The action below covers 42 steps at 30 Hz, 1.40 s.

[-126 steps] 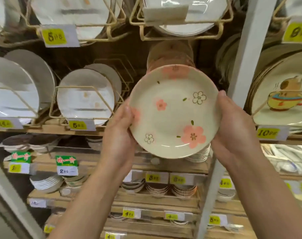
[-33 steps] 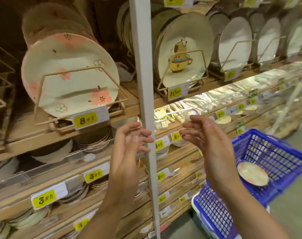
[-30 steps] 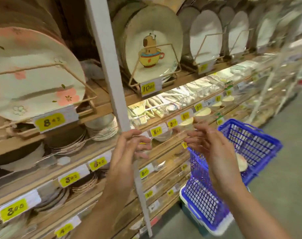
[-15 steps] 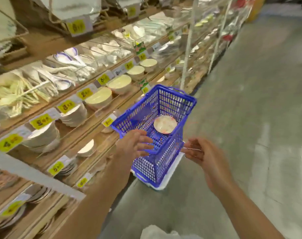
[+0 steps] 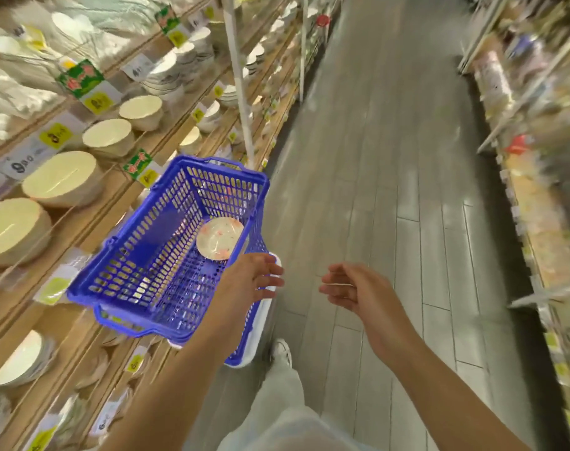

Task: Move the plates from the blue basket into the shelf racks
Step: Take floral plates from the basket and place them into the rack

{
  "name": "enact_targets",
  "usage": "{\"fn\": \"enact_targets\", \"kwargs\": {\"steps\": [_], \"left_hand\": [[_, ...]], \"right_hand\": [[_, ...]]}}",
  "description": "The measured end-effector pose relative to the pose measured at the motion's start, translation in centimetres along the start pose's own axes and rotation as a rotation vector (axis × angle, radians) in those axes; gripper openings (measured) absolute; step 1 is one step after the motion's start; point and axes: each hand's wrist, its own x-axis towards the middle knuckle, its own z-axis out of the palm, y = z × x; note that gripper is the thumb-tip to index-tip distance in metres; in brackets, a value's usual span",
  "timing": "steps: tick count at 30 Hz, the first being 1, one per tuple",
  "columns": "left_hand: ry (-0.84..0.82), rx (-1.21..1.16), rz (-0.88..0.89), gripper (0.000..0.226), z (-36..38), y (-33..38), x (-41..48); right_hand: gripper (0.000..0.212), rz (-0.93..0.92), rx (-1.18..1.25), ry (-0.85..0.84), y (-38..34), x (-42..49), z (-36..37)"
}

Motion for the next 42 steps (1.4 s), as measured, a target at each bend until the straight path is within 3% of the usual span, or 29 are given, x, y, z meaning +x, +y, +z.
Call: {"fn": "enact_targets", "kwargs": {"steps": [9,13,17,23,30,34,38,42], "left_hand": [[0.006,-0.039,-0.019,0.023,1.9,3.3,12.7],[0.056,-0.031,-0.001,0.023,1.1,5.7,17.8],[0.169,-0.055,-0.004,0.022,-0.9,8.0,21.6],[0.428,-0.164,-0.053,0.022,-5.9,8.6,24.7],[0.803,-0.337,-0.128,0.019,-11.2,6.9,27.1],[0.995,-0.480,-0.244,0.019,-13.4,4.7,28.9],[1.081,-0.533,-0.403,0.024,-14.8,0.7,32.2],[1.100,-0.441,-0.599,0.023,-16.0,-4.4,35.0]], "right_hand": [[0.026,-0.010,-0.163,-0.003,-5.3,12.1,2.2],[0.026,-0.011,-0.221,-0.085,-7.8,17.4,4.9],[0.024,-0.008,-0.259,-0.165,-9.9,22.4,8.2],[0.023,0.039,-0.412,-0.440,-10.5,29.6,14.7],[0.022,0.103,-0.773,-0.781,-6.3,38.6,24.6],[0.023,0.030,-1.060,-0.955,-2.5,42.6,29.5],[0.024,-0.138,-1.386,-1.005,2.3,45.9,33.9],[0.034,-0.177,-1.622,-1.061,7.5,48.0,36.0]]}}
